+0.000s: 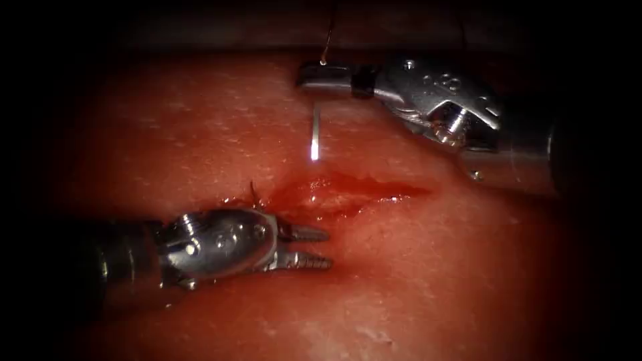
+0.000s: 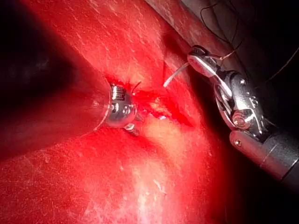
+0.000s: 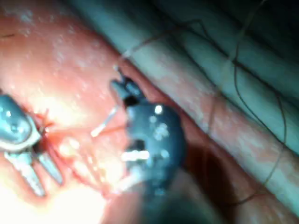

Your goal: Wound Closure

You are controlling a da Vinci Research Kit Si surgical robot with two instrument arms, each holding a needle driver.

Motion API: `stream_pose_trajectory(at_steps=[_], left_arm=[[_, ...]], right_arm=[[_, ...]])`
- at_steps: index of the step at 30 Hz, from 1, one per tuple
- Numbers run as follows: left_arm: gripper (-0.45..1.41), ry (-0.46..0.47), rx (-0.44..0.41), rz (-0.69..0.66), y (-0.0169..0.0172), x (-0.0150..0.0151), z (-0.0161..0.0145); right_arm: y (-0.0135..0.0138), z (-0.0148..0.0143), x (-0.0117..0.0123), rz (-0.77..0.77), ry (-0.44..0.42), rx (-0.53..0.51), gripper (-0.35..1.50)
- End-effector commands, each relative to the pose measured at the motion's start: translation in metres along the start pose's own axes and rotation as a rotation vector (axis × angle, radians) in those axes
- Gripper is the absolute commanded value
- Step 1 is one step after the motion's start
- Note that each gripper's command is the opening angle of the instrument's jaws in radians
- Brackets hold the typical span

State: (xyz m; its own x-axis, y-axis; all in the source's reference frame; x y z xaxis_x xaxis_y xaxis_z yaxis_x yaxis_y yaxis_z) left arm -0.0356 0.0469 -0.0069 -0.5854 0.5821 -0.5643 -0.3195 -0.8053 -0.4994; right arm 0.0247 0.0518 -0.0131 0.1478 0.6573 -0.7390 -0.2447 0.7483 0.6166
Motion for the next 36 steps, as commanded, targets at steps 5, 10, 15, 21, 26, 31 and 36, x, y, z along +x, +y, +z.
stream_pose_trajectory(at_steps=[5,10,15,21,26,31,36], left_arm=[[0.27,0.001,-0.001,0.001,-0.0001,0.0,0.0008],[0.27,0.001,-0.001,0.001,-0.0001,0.0,0.0007],[0.27,0.001,-0.002,0.001,-0.0001,0.0,0.0006],[0.28,0.001,-0.004,0.001,-0.0002,0.0,0.0005],[0.28,0.001,-0.004,0.001,-0.0002,0.0,0.0006],[0.28,0.001,-0.003,0.0,-0.0002,0.0001,0.0007],[0.28,0.001,-0.002,0.0,-0.0002,0.0001,0.0006]], right_arm=[[0.0005,0.0012,-0.0009,0.031,-0.014,0.042,-0.35],[-0.0003,0.0013,-0.0018,0.115,-0.041,0.097,-0.35],[-0.0013,0.0012,-0.0022,0.221,-0.073,0.152,-0.35],[-0.0022,0.0007,-0.0026,0.393,-0.083,0.188,-0.35],[-0.0034,0.0007,-0.0034,0.491,-0.113,0.247,-0.35],[-0.0049,0.0009,-0.0039,0.585,-0.143,0.316,-0.35],[-0.0066,0.0008,-0.0046,0.65,-0.179,0.36,-0.35]])
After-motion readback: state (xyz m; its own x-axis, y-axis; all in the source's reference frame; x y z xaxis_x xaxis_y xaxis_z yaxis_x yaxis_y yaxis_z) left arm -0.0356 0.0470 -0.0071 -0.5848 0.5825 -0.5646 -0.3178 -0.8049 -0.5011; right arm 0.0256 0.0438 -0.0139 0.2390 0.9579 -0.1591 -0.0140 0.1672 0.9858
